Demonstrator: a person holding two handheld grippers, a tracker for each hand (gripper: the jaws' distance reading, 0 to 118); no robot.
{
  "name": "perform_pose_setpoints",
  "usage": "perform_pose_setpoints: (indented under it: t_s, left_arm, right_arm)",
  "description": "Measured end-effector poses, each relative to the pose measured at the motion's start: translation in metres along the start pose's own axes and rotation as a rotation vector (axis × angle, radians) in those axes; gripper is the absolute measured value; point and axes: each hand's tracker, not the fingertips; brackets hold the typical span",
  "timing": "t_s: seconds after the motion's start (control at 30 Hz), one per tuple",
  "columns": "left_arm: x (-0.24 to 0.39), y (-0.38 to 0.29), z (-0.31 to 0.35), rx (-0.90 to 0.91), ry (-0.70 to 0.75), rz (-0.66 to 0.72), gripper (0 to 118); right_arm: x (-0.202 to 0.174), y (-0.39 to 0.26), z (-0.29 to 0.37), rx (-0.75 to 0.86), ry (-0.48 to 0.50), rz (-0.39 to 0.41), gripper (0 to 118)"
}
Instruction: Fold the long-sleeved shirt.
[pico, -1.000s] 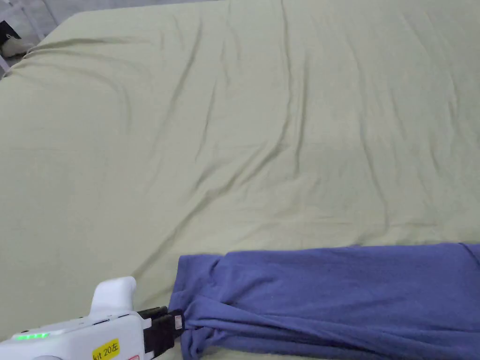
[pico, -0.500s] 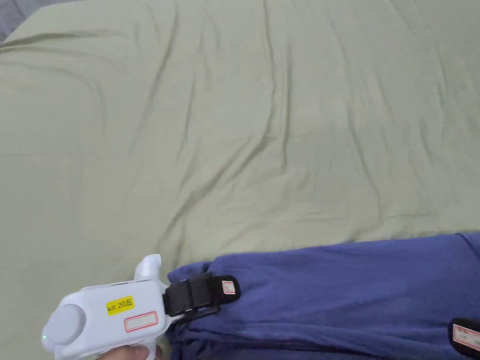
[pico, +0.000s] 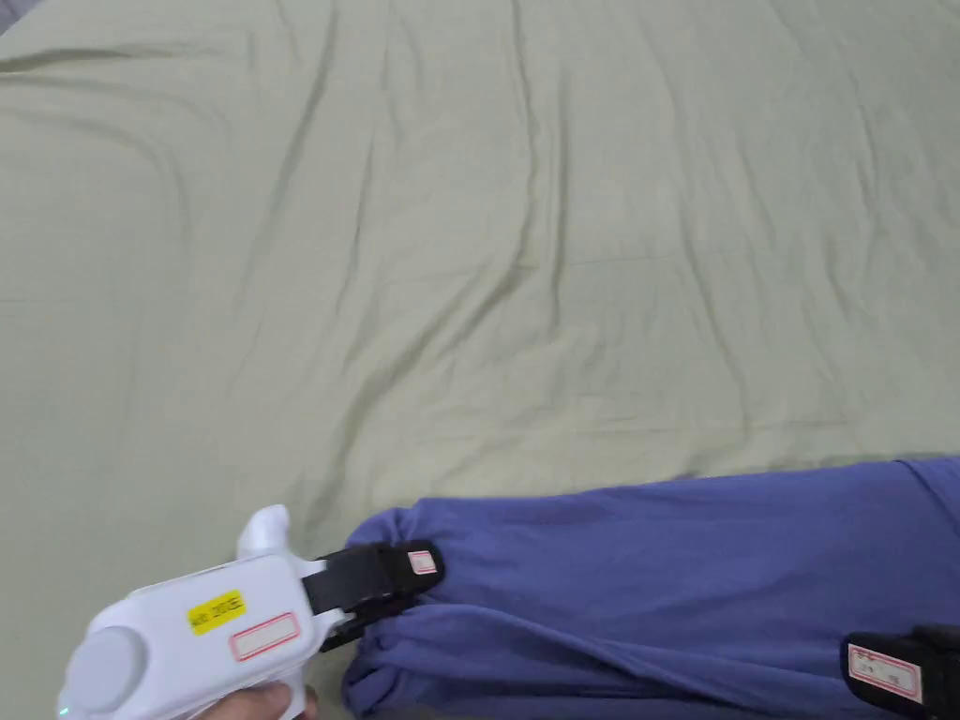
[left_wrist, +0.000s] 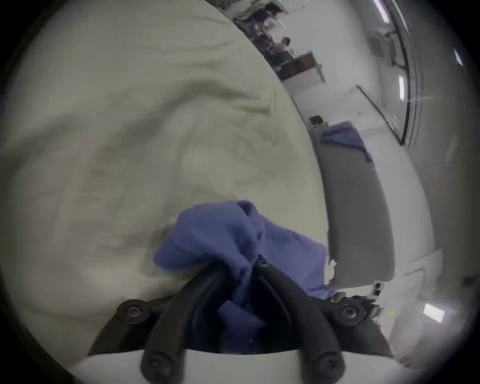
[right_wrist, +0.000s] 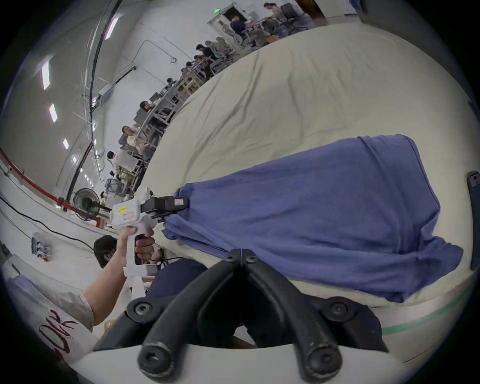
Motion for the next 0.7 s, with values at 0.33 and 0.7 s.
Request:
perform_pose_setpoints:
  t_s: [0.33,0.7]
  left_arm:
    - [0.010,0.033,0.089,0.083,-0.087,0.041,8]
    - [0.032,0.044,0.150,0.334,0.227,0.124,8]
  right_arm:
    - [-0.038,0.013,0.009,0.032,0.016,0.041,0]
    - [-0.051,0.004,0.015,0.039,-0.026,0.072,0]
